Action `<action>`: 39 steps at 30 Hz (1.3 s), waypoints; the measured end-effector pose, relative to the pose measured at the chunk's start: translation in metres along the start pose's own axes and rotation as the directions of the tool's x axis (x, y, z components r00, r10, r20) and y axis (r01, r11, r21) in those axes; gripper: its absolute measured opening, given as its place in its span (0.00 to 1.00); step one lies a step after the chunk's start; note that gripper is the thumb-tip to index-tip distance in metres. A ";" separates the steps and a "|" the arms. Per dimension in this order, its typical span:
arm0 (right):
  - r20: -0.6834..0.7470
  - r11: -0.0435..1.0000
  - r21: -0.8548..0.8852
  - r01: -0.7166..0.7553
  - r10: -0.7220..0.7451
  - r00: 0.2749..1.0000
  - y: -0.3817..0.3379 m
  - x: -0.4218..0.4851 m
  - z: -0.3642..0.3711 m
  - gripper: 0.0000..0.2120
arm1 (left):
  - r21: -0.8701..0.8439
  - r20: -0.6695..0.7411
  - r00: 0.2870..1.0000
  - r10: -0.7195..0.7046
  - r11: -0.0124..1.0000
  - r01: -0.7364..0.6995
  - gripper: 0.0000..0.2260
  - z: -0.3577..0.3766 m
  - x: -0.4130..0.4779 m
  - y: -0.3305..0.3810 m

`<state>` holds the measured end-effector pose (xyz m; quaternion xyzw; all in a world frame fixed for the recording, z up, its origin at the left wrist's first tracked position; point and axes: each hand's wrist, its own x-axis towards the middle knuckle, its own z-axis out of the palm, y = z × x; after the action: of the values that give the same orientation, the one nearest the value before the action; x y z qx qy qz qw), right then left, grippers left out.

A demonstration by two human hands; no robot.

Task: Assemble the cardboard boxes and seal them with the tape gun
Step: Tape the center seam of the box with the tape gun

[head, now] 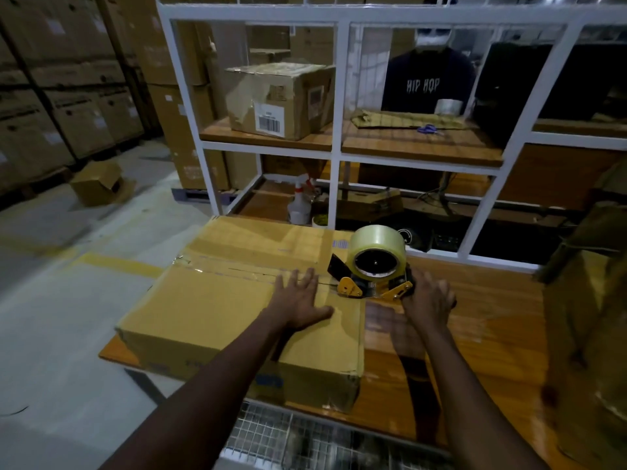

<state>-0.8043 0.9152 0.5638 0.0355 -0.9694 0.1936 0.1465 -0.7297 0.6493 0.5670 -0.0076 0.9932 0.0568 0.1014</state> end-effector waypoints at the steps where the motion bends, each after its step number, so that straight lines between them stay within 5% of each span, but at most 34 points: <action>1: 0.011 1.000 0.016 -0.003 0.003 1.000 0.001 0.000 0.000 0.18 | -0.023 -0.006 1.000 -0.001 1.000 0.001 0.46 0.004 0.002 0.018; 6: 0.056 0.999 0.052 -0.003 0.000 0.998 0.005 0.000 0.000 0.20 | -0.084 -0.051 0.996 -0.077 0.994 0.073 0.57 0.018 0.008 0.051; 19: 0.001 0.981 0.186 -0.051 0.052 0.999 0.019 -0.016 -0.002 0.14 | -0.050 0.006 0.999 -0.048 0.998 0.049 0.53 0.009 0.001 0.053; 24: -0.032 0.987 0.154 -0.032 0.038 0.999 0.014 -0.014 -0.008 0.15 | -0.065 0.045 0.993 -0.107 0.992 0.110 0.60 0.005 0.005 0.074; 39: -0.052 0.971 0.192 -0.141 0.153 0.987 0.069 -0.030 -0.002 0.19 | -0.068 -0.048 0.994 -0.095 0.994 0.091 0.47 0.018 0.002 0.075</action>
<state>-0.7834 0.9803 0.5310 -0.0293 -0.9413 0.2957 0.1602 -0.7304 0.7259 0.5573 -0.0586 0.9917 0.0842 0.0781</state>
